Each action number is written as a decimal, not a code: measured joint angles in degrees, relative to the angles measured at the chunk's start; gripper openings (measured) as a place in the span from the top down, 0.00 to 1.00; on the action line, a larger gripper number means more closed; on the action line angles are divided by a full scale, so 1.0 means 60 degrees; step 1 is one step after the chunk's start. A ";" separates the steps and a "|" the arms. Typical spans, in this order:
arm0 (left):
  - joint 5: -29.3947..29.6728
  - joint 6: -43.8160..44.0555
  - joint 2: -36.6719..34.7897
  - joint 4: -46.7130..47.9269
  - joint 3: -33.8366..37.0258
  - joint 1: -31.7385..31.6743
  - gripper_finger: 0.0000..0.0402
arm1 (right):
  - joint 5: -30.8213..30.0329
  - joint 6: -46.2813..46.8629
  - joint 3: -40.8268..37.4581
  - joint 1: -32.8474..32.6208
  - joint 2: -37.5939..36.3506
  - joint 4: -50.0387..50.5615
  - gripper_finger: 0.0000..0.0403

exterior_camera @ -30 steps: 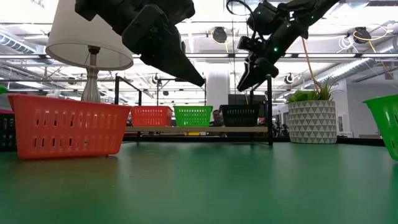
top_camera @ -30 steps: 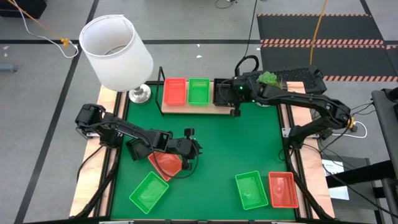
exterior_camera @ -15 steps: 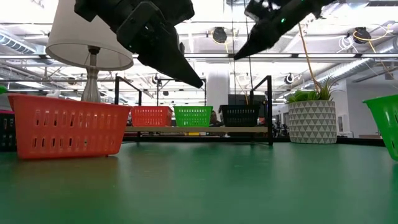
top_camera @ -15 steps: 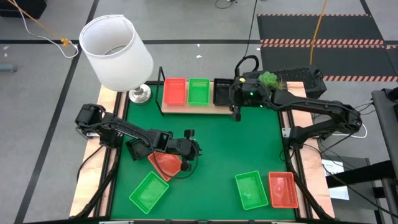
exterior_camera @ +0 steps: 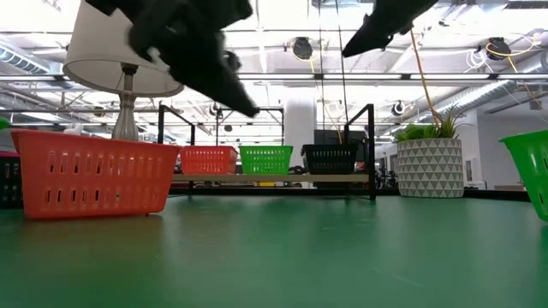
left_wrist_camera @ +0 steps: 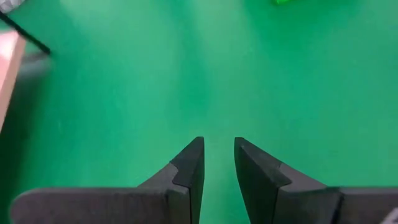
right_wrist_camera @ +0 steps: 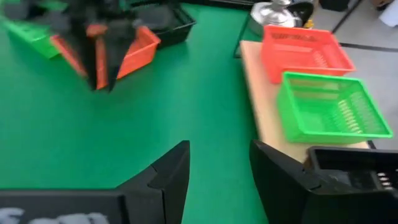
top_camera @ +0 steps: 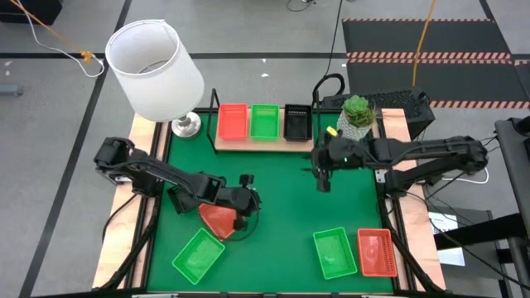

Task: Stack baskets on shelf by color
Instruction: Stack the left green bin on the green bin on the shelf

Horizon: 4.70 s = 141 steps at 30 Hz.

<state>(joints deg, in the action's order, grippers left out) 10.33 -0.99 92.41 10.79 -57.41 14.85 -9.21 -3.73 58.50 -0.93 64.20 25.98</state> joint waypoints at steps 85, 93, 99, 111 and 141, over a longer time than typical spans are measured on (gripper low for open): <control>0.0141 0.9404 -0.0599 0.2412 -0.0015 0.7415 0.73 | -0.0703 -0.0851 -0.0634 -0.2036 0.0172 -0.0926 0.60; 0.0114 0.9672 -0.0434 0.2685 -0.0018 0.8348 0.73 | -0.0704 -0.0640 -0.0634 -0.2041 0.0172 -0.1297 0.60; 0.0404 0.9594 -0.0001 0.3602 -0.0018 0.8684 0.73 | -0.0704 -0.0640 -0.0634 -0.2046 0.0172 -0.1295 0.60; 0.1317 0.8121 0.0202 0.3203 -0.0526 0.8624 0.73 | -0.0704 -0.0668 -0.0634 -0.2048 0.0172 -0.1285 0.60; 0.0339 0.6861 0.0620 0.6357 -0.2065 0.8708 0.64 | -0.0701 -0.0742 -0.0634 -0.2048 0.0172 -0.1214 0.60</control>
<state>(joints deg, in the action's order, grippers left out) 12.36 40.17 96.13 48.94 -69.80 67.10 -13.41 -8.19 54.70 -13.21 65.23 18.70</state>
